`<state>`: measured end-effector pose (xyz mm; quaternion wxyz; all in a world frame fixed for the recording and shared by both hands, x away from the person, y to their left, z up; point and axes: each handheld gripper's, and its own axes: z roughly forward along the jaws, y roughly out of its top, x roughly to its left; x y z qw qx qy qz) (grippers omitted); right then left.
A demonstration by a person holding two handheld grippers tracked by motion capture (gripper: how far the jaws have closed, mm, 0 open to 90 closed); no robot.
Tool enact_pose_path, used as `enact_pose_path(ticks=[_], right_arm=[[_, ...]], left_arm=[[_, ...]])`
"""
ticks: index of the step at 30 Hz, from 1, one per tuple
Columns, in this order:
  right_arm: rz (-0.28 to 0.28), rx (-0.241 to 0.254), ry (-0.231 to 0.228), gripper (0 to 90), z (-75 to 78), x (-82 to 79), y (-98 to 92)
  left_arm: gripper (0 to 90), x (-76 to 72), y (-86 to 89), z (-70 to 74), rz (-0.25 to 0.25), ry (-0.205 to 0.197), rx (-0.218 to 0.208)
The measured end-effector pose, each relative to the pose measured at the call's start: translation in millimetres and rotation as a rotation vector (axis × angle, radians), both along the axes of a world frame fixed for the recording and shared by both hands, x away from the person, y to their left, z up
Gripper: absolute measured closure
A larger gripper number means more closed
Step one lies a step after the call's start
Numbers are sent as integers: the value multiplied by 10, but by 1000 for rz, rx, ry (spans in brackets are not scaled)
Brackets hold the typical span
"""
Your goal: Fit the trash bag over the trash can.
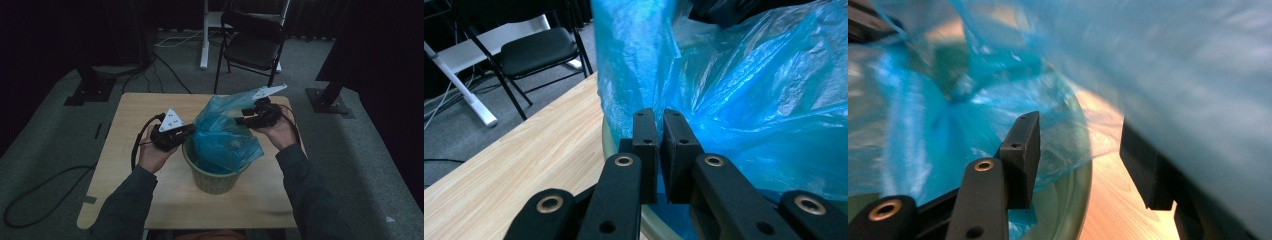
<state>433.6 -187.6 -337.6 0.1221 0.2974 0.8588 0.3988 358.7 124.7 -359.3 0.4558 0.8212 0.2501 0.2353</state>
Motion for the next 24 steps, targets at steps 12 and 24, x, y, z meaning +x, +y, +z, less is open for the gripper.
enact_pose_path(ticks=[12, 24], right_arm=[[-17, -38, 58, 778, -102, 89, 28], [-16, -13, 20, 894, -45, 27, -32]], left_arm=[[849, 22, 89, -30, 32, 5, -10], [849, 21, 222, -61, 72, 7, -16]])
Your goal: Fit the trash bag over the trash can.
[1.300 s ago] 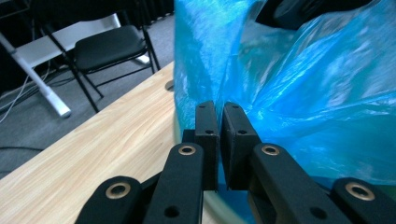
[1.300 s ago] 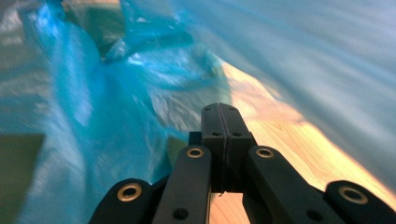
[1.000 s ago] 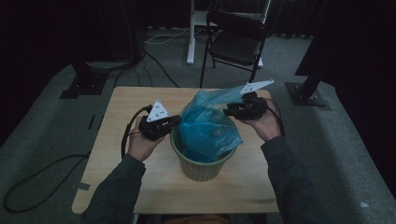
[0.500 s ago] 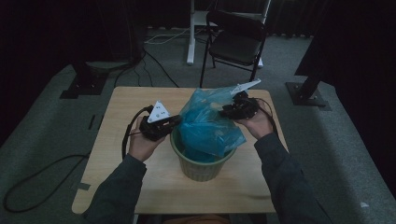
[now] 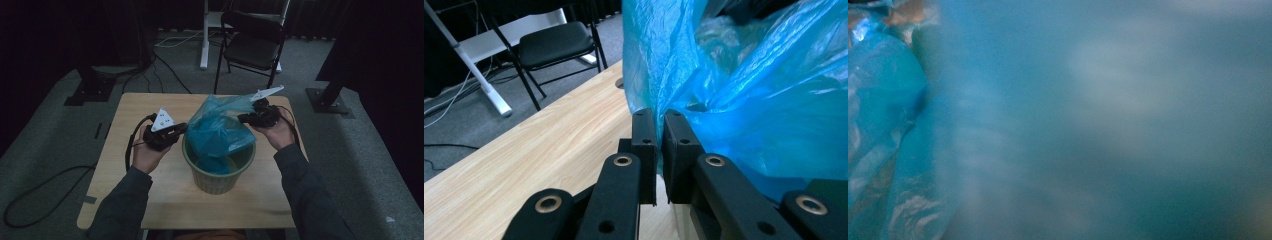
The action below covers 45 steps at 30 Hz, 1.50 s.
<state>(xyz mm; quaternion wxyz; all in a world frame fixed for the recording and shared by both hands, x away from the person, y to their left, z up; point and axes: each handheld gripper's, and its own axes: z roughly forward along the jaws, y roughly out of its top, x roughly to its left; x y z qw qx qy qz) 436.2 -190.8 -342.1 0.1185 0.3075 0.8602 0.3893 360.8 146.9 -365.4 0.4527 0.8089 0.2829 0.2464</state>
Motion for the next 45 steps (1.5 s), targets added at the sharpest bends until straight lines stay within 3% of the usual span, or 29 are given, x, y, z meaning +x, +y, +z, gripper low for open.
enact_pose_path(ticks=[5, 13, 28, 36, 45], right_arm=[[-9, -17, 7, 900, -4, -28, -71], [-24, -10, 23, 900, -101, -102, -255], [-62, -3, 30, 900, -119, -209, -529], [-19, 13, -7, 900, -68, -248, -489], [19, 3, -43, 899, 5, -264, -364]], left_arm=[[847, 4, 52, -25, 19, 7, -7], [847, 6, 150, -106, 45, 24, -4], [850, 4, 316, -172, 93, 42, -13], [729, -8, 312, -69, 104, -4, -43], [672, 2, 283, 122, 99, -54, -78]])
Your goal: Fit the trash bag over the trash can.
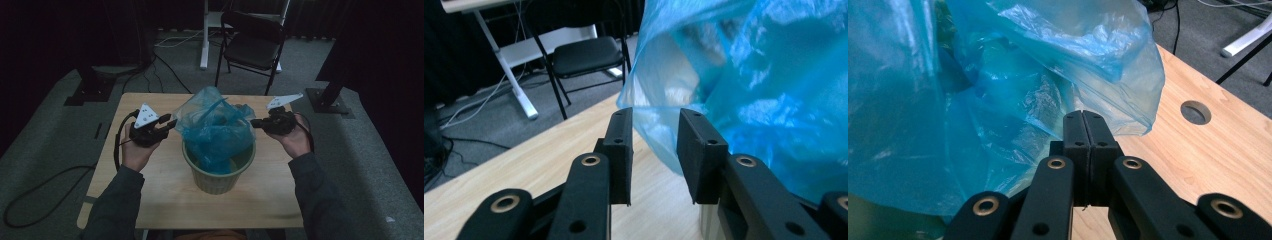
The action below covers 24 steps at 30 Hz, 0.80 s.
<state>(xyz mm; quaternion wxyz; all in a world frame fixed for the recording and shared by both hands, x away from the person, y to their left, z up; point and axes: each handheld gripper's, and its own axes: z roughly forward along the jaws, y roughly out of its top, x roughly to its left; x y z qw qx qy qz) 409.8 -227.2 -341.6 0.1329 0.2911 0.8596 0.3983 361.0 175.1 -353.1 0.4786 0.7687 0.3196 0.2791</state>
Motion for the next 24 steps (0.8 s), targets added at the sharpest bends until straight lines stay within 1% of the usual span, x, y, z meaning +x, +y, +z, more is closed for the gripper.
enact_pose_path(ticks=[3, 6, 8, 9, 11, 12, 13, 15, 16, 17, 19, 21, 24], right_arm=[[5, 0, -5, 899, 9, -4, 11], [8, 0, -9, 898, 9, -4, 12], [13, 0, -9, 897, 9, -6, 16], [15, -1, -10, 894, 11, -8, 19], [20, 1, -14, 884, 14, -12, 22], [22, 0, -18, 877, 16, -14, 22], [20, 1, -19, 860, 22, -20, 21], [20, 5, -30, 785, 32, -27, 14], [16, 11, -36, 751, 41, -32, 6], [19, 22, -41, 718, 55, -36, -10], [15, 36, -58, 671, 78, -46, -37], [0, 44, -71, 649, 100, -49, -67], [-36, 41, -94, 615, 116, -48, -96]], left_arm=[[661, 15, -12, 71, 5, -18, -7], [659, 61, -33, 146, 10, -30, -5], [655, 85, -46, 168, 10, -30, -4], [651, 148, -79, 202, 10, -26, 6], [645, 210, -117, 213, 14, -19, 10], [645, 257, -139, 211, 16, -8, 16], [646, 290, -157, 204, 17, 2, 18], [670, 339, -187, 179, 12, 17, 29], [685, 339, -187, 179, 12, 17, 29], [709, 369, -202, 154, 12, 27, 32], [744, 377, -202, 142, 16, 28, 26], [773, 377, -203, 141, 15, 25, 28], [789, 382, -203, 144, 17, 25, 28]])
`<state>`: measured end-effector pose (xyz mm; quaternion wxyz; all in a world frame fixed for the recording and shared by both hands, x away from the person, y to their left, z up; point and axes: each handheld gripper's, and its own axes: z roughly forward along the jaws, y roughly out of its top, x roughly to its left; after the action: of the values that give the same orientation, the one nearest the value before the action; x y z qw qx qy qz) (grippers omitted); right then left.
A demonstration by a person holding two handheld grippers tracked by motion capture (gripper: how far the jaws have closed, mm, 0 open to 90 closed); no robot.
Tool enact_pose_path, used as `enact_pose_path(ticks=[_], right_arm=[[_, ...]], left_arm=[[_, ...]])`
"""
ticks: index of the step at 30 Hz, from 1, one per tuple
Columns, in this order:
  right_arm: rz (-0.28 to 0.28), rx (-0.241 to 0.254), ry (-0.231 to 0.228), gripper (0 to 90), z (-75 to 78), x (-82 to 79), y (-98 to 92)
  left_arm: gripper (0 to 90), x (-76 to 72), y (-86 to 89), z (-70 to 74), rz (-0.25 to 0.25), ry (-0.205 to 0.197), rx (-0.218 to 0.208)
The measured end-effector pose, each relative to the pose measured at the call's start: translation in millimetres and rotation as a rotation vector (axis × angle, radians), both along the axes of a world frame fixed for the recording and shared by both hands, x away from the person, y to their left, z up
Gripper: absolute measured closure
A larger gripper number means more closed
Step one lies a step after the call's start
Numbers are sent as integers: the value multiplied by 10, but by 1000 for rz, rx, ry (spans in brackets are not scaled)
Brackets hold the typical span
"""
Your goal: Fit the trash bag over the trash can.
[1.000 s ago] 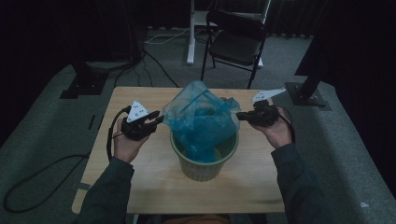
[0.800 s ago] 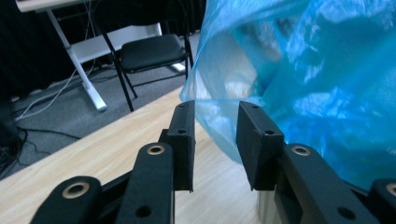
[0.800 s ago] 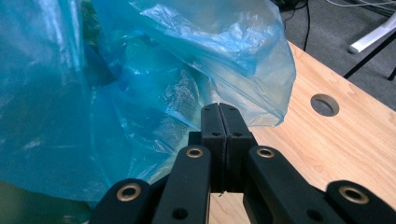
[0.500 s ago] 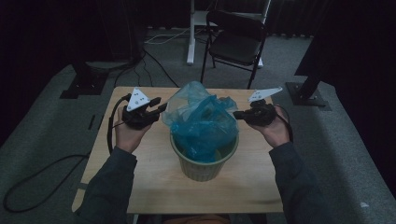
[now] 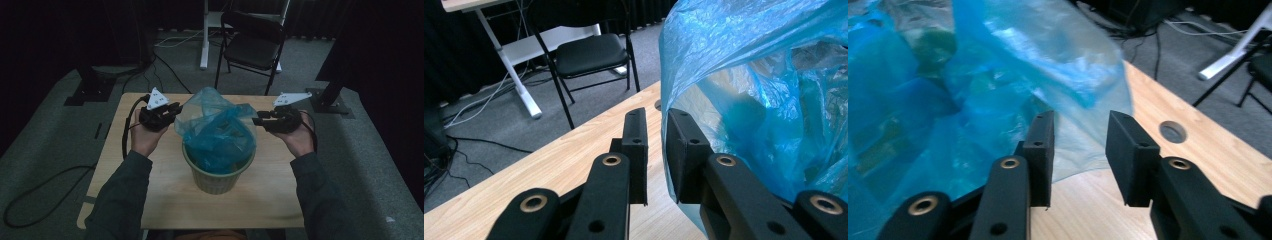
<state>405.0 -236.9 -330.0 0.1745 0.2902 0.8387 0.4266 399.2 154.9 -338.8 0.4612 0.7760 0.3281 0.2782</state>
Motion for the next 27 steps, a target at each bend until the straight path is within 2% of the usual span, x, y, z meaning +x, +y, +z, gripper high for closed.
enact_pose_path(ticks=[2, 8, 10, 11, 13, 15, 21, 22, 23, 26, 27], right_arm=[[-19, -6, -8, 599, 0, 12, 2], [-11, -26, -6, 549, -20, 98, 108], [-19, -37, -1, 606, -31, 143, 149], [-16, -32, 6, 700, -35, 172, 165], [-10, -21, 22, 806, -43, 208, 170], [-25, -16, 38, 871, -60, 254, 163], [-64, -4, 114, 900, -180, 369, 93], [-64, -4, 114, 900, -180, 369, 93], [-67, -12, 145, 900, -261, 379, 74], [-64, -14, 163, 900, -321, 379, 66], [-58, -23, 182, 900, -386, 366, 64]], left_arm=[[789, 9, 1, 0, 1, 1, 2], [786, 51, -31, 11, -4, 0, 5], [802, 70, -45, 16, -8, 1, 6], [825, 78, -49, 17, -6, 3, 8], [872, 100, -57, 10, -6, 10, 7], [895, 133, -62, -20, -4, 26, 14], [896, 214, -48, -165, 13, 90, 39], [896, 214, -48, -165, 13, 90, 39], [896, 236, -40, -232, 5, 119, 43], [896, 235, -46, -299, -2, 134, 46], [896, 227, -42, -358, -12, 155, 47]])
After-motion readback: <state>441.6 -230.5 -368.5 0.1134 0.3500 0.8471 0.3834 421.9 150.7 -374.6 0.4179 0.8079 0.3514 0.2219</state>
